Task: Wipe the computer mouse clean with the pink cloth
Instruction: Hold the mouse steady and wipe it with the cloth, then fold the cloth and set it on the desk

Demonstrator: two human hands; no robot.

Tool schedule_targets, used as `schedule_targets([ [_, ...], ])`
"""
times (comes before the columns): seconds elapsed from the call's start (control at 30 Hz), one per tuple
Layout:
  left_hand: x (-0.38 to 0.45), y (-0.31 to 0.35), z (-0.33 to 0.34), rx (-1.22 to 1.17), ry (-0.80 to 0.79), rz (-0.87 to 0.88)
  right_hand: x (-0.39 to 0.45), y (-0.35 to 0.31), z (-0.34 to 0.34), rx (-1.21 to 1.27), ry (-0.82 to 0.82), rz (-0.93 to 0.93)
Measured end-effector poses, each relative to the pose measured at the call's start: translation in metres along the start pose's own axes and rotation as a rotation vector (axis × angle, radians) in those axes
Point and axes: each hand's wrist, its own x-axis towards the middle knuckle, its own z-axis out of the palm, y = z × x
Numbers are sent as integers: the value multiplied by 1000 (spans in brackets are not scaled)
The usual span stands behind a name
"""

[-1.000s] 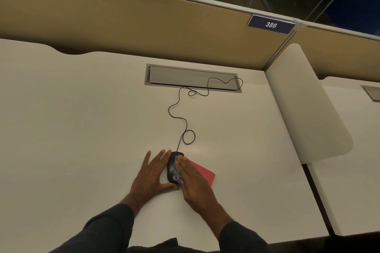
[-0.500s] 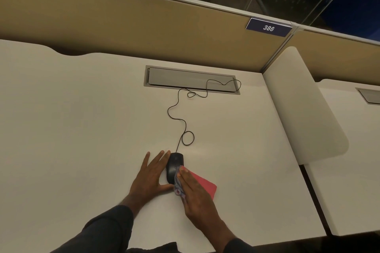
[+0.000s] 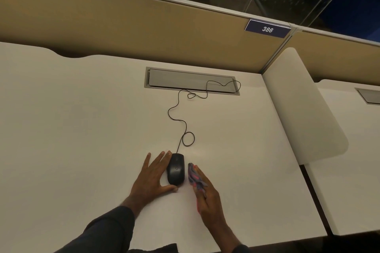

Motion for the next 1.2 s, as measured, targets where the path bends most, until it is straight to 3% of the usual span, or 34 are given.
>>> schedule_targets([
  [0.13,0,-2,1,-4,10,9,2,-3,-8,56,120,38],
  [0.4,-2,-1,-2,-72,80,25,4,-6,-12,261,330,336],
  [0.5,-4,-3,-4,-295,123,-20,3,-21,-13,340,374,350],
  [0.6,-4,-3,-20,-636,104,-193,2,-35,-10,452,407,364],
  [0.8,-30,12,-73,-1047,416,-274,-1,-65,1,675,488,395],
  [0.9,-47,32,-92,-1095,455,-220,-1,-79,9,766,506,417],
  [1.0,-54,54,-110,-1107,381,-145,1,-96,18,819,478,397],
  [1.2,-50,81,-129,-912,269,-12,10,-136,30,568,421,265],
])
